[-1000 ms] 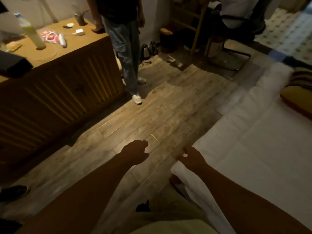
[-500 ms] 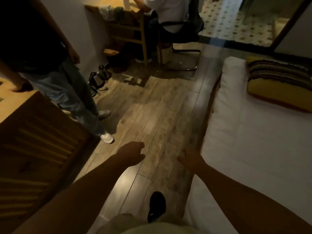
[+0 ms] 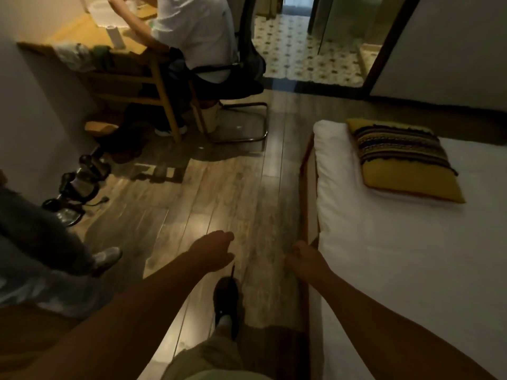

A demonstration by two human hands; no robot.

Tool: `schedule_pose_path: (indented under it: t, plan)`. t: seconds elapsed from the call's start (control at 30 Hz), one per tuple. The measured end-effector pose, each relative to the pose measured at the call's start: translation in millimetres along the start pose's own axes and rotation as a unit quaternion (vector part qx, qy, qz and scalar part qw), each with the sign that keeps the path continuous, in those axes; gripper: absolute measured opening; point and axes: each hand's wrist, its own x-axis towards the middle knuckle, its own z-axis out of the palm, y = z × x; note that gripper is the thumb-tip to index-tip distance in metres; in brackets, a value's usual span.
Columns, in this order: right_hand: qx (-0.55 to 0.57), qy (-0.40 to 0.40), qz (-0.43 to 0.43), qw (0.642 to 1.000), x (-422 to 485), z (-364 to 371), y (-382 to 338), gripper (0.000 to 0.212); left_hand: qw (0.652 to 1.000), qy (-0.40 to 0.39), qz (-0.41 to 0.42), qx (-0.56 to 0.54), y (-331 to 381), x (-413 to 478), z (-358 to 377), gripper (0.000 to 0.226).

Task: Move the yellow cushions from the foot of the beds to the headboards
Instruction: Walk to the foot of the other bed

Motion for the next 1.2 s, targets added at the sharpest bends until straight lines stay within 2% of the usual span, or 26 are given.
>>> schedule_pose_path:
  t: [0.07,0.23,0.43,0.57,0.7,0.8,1.0,1.2]
  plan:
    - [0.002,0.015,-0.001,1.000,33,-16,-30,0.056,1.000,0.010,0.018,0.008,-13,44,-31,0.055]
    - [0.016,0.023,0.023,0.999,103,-60,-93,0.038,0.999,0.011,0.046,0.015,-32,145,-105,0.055]
    - [0.034,0.068,0.040,0.996,185,-117,-142,0.042,0.997,0.015,0.078,0.025,-28,253,-174,0.054]
    - [0.048,0.070,0.048,0.995,248,-157,-147,0.041,0.994,0.000,0.096,0.044,-12,331,-204,0.052]
    - [0.041,0.120,0.045,0.991,329,-210,-149,0.031,0.993,0.002,0.106,0.049,16,418,-240,0.048]
    - [0.064,0.120,0.041,0.990,387,-255,-151,0.044,0.993,0.010,0.112,0.042,45,480,-274,0.040]
    - [0.037,0.107,0.046,0.992,474,-346,-160,0.053,0.991,0.016,0.125,0.052,95,583,-341,0.037]
    - [0.075,0.125,0.074,0.987,547,-410,-181,0.052,0.990,-0.008,0.132,0.041,123,681,-385,0.027]
